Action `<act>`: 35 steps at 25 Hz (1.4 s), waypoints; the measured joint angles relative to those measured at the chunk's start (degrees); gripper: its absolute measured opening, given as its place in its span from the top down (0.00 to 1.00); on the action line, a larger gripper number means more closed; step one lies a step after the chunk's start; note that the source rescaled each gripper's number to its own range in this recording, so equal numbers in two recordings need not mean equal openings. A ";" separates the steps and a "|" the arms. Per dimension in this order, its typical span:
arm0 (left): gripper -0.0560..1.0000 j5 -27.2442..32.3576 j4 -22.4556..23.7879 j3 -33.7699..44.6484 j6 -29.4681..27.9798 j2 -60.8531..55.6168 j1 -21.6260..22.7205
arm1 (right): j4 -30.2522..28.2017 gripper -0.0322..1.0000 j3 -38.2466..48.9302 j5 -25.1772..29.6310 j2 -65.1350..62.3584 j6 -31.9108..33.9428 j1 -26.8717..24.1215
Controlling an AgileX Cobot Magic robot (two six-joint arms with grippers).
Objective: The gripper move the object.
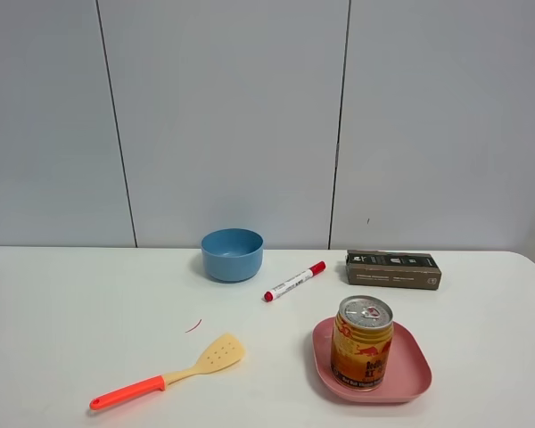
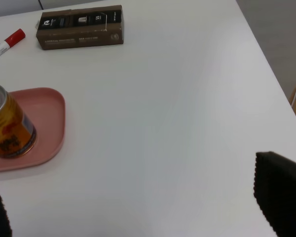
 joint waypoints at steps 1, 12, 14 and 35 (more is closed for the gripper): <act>0.50 1.08 0.24 0.00 0.00 -1.65 0.06 | 0.00 0.00 0.00 0.00 0.00 0.00 0.00; 0.50 7.31 -1.18 1.07 0.00 -17.39 0.06 | 0.00 0.00 0.00 0.00 0.00 0.00 0.00; 0.50 7.31 -2.72 3.40 0.00 -20.43 0.06 | 0.00 0.00 0.00 0.00 0.00 0.00 0.00; 0.50 0.16 -16.70 35.18 2.71 -59.74 0.06 | 0.00 0.00 0.00 0.00 0.00 0.00 0.00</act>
